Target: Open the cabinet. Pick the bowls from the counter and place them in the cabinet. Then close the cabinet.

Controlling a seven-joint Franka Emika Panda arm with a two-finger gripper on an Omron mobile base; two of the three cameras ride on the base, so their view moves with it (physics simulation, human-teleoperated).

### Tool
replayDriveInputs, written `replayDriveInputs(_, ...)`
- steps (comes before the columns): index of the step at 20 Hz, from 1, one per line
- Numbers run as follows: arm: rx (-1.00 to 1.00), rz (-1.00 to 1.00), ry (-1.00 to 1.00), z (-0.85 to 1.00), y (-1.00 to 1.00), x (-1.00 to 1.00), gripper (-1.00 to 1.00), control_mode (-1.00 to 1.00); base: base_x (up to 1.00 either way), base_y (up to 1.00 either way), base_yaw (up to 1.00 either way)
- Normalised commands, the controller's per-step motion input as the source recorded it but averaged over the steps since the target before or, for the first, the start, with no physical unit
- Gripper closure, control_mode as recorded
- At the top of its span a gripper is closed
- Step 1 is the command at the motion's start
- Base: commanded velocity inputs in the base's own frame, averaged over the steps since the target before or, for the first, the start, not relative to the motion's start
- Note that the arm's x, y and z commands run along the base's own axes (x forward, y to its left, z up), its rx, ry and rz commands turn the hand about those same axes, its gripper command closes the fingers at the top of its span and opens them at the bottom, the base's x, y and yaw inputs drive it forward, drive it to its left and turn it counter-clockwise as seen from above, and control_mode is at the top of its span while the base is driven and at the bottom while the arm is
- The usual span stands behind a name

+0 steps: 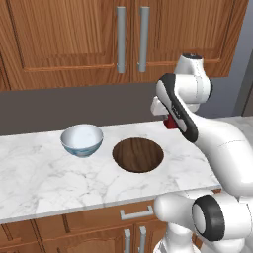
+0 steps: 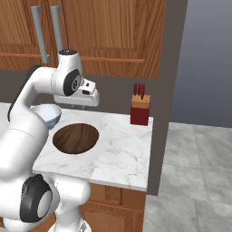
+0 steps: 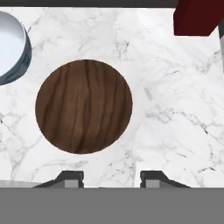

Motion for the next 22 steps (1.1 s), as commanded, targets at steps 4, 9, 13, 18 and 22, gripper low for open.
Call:
replayDriveInputs(4, 0.00, 0.00, -0.12, 0.00, 0.00, -0.54, -1.00, -1.00, 0.00, 0.00, 0.00)
replayDriveInputs(9, 0.00, 0.00, -0.41, 0.29, 0.00, -0.64, -1.00, -1.00, 0.00, 0.00, 0.00)
replayDriveInputs(13, -0.06, 0.00, -0.56, 0.62, 0.15, -0.49, -1.00, -1.00, 0.00, 0.00, 0.00)
replayDriveInputs(18, -0.14, 0.00, -0.43, 0.78, 0.47, -0.41, -1.00, -1.00, 0.00, 0.00, 0.00)
replayDriveInputs(22, -0.12, 0.00, -0.35, 0.90, 0.41, -0.27, -1.00, -1.00, 0.00, 0.00, 0.00)
